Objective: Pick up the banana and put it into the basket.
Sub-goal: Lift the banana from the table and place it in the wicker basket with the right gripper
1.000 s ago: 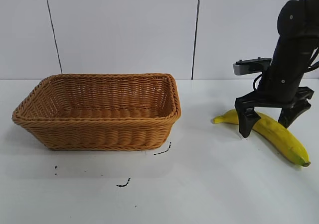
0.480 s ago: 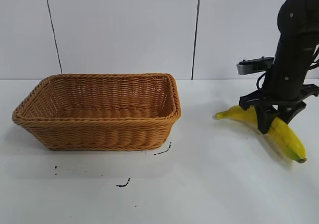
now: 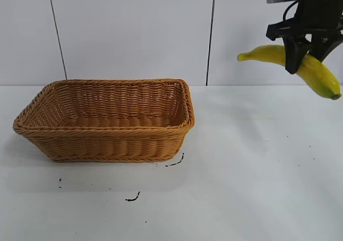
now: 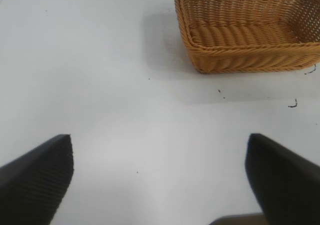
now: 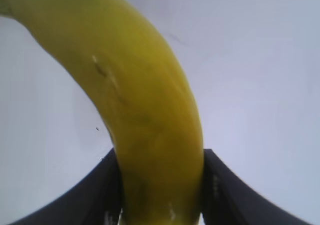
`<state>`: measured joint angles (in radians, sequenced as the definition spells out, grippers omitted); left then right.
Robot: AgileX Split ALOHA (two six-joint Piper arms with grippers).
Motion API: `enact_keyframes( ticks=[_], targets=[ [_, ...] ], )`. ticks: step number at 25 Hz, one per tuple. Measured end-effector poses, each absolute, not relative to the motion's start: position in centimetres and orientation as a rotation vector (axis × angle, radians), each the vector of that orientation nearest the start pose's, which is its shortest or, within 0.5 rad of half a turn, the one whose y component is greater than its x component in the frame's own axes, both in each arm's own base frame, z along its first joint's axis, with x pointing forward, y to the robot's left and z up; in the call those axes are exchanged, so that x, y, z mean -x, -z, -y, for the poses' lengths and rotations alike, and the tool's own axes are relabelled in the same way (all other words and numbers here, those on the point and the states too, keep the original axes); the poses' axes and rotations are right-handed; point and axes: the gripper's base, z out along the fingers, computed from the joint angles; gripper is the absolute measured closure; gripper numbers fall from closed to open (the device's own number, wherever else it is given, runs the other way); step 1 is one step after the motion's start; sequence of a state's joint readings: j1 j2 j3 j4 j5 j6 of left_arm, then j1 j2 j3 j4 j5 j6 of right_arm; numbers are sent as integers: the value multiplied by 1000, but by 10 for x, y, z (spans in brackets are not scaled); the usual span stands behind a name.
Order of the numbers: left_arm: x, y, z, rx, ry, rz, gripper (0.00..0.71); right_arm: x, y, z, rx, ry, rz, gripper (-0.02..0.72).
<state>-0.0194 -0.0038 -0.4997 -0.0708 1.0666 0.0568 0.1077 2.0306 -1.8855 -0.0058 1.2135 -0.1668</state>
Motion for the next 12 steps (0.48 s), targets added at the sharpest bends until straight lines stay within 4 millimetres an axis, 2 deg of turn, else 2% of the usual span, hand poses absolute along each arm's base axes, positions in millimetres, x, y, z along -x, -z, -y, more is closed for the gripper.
enact_keyframes(
  ticks=[2, 4, 8, 12],
  targets=[
    [6, -277, 6, -82, 61, -2044, 17, -434, -280, -61, 449, 17, -2804, 412],
    [6, -277, 6, -82, 61, -2044, 17, -430, -280, -85, 546, 8, -2786, 412],
    [6, -277, 6, -82, 61, -2044, 17, -417, -281, -143, 750, -29, -2713, 412],
    [6, -277, 6, -82, 61, -2044, 17, -400, -285, -206, 972, -42, -2523, 412]
  ],
)
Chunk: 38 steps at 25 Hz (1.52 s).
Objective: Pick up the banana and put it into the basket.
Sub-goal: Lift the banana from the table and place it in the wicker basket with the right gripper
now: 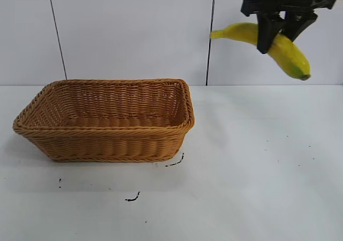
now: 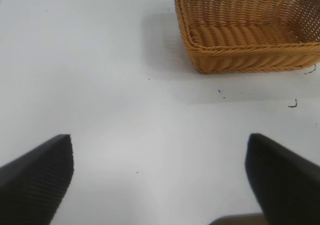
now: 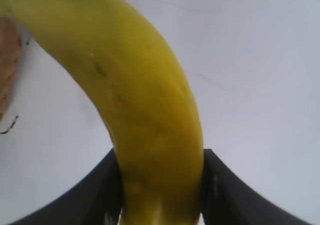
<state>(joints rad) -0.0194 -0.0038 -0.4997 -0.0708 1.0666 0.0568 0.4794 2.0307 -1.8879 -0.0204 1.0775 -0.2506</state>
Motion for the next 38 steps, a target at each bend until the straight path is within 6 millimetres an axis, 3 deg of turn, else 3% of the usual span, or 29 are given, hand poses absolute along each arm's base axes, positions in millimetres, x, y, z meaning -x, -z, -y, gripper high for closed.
enact_keyframes(
  ticks=[6, 10, 18, 31, 32, 35, 38],
  targets=[
    [6, -277, 6, -82, 61, -2044, 17, -384, -269, -281, 1175, -17, -2238, 412],
    [6, -277, 6, -82, 61, -2044, 17, -391, -239, -308, 1199, -29, -2142, 412],
    [6, -277, 6, -82, 61, -2044, 17, -410, -160, -321, 1275, 44, -2131, 412],
    [6, -277, 6, -82, 61, -2043, 17, -413, -157, -324, 1251, 31, -2091, 407],
    [6, -277, 6, -82, 61, -2043, 17, -413, -157, -324, 1251, 32, -2091, 368],
    [6, -277, 6, -82, 61, -2043, 17, -413, -157, -324, 1251, 31, -2089, 134],
    [6, -277, 6, -82, 61, -2043, 17, -413, -161, -324, 1244, 30, -2086, 38]
  ],
)
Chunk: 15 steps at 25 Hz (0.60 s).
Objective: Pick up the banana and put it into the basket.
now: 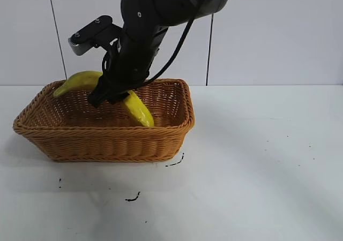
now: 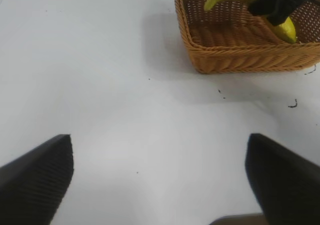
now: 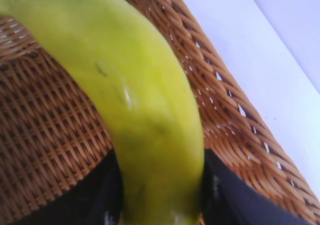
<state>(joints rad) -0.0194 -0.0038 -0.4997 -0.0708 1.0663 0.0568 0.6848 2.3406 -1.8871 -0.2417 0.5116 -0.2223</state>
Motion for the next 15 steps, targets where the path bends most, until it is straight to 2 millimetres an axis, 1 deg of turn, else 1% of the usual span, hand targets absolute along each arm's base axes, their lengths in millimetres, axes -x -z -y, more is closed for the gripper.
enact_keyframes(
  ticks=[3, 6, 9, 12, 14, 15],
  targets=[
    [6, -277, 6, -82, 61, -2043, 17, -412, -176, -322, 1195, 15, -2091, 16],
    [6, -277, 6, -82, 61, -2043, 17, -410, -204, -318, 1089, -13, -2125, 13],
    [6, -277, 6, -82, 61, -2043, 17, -412, -235, -307, 946, -32, -2215, 13],
    [6, -277, 6, -82, 61, -2043, 17, -418, -263, -285, 812, -36, -2323, 21],
    [6, -277, 6, -82, 61, -2043, 17, -424, -275, -266, 743, -46, -2403, 27],
    [6, -277, 6, -82, 61, -2043, 17, -428, -278, -255, 706, -50, -2447, 29]
  ],
)
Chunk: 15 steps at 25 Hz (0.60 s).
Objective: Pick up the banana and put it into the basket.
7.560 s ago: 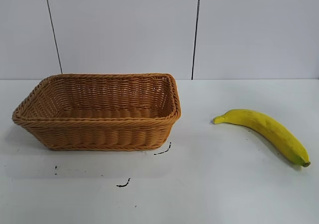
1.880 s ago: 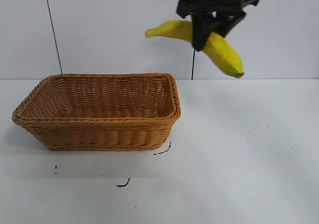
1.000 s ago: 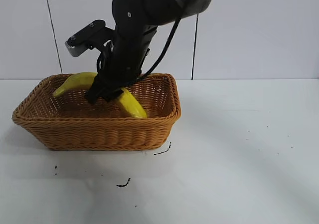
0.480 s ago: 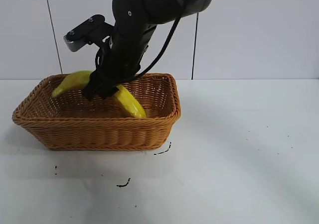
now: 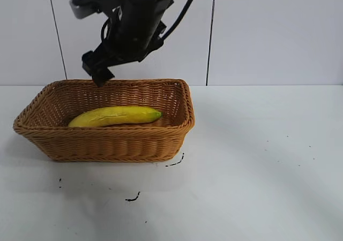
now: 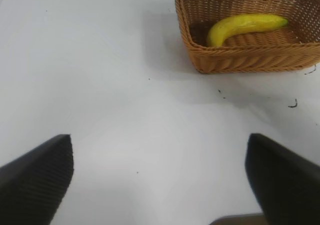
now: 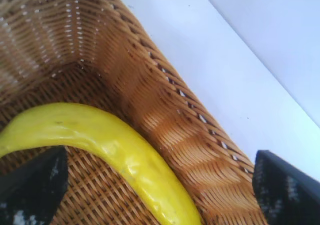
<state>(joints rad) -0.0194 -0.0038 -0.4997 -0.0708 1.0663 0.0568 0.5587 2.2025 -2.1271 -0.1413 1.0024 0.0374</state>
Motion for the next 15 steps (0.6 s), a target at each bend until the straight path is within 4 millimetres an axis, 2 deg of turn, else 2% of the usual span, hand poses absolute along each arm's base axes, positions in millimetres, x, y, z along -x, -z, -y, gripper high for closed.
enact_keyframes(
  ticks=[5, 11, 15],
  targets=[
    [6, -277, 6, -82, 61, -2043, 17, -450, -279, -196, 512, -85, -2590, 34],
    [6, -277, 6, -82, 61, -2043, 17, -478, -278, -102, 222, -28, -2659, 34],
    [6, -277, 6, -82, 61, -2043, 17, -485, -277, -42, 57, 16, -2694, 34]
  ],
)
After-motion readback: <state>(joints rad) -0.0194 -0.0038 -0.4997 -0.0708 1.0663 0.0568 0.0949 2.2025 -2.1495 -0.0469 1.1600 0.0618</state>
